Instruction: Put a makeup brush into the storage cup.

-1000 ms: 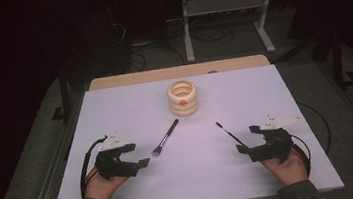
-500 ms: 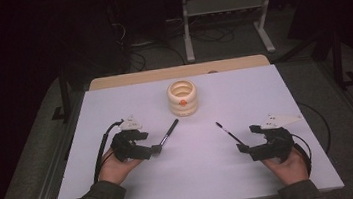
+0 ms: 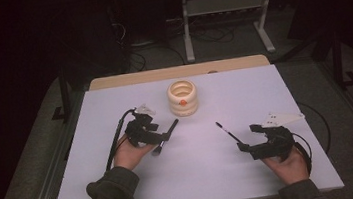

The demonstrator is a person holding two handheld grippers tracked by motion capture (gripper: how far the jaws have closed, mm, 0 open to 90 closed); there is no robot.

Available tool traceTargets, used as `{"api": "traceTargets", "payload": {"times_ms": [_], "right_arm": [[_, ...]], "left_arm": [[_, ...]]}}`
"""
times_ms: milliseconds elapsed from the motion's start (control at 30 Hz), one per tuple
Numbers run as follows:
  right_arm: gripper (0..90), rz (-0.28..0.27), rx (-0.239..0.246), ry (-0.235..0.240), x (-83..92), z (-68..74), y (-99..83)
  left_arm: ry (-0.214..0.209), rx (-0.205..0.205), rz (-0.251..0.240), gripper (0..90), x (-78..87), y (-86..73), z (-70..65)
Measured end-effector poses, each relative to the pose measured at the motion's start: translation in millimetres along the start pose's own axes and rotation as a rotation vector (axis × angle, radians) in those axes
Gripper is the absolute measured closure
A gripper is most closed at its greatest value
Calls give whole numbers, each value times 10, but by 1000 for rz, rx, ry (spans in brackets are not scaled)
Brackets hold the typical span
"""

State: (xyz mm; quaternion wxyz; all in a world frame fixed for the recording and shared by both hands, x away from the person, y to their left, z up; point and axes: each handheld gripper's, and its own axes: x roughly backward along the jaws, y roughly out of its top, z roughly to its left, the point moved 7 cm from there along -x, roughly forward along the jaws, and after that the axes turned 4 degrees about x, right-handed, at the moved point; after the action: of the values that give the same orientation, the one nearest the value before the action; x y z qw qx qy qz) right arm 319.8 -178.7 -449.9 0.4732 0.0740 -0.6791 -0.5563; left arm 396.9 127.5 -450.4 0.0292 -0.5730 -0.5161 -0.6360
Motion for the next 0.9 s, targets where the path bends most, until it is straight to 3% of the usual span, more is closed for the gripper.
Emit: {"api": "traceTargets", "payload": {"times_ms": [367,633,667,900], "right_arm": [[172,-7,8,-3,24,-2,23],[171,-10,9,-2,26,-2,26],[172,-12,9,-2,30,1,31],[176,-7,9,-3,29,7,29]], "left_arm": [[31,42,48,432,-252,87,54],[62,34,100,504,-359,67,99],[61,56,105,504,-392,56,93],[96,63,125,576,-444,36,119]]}}
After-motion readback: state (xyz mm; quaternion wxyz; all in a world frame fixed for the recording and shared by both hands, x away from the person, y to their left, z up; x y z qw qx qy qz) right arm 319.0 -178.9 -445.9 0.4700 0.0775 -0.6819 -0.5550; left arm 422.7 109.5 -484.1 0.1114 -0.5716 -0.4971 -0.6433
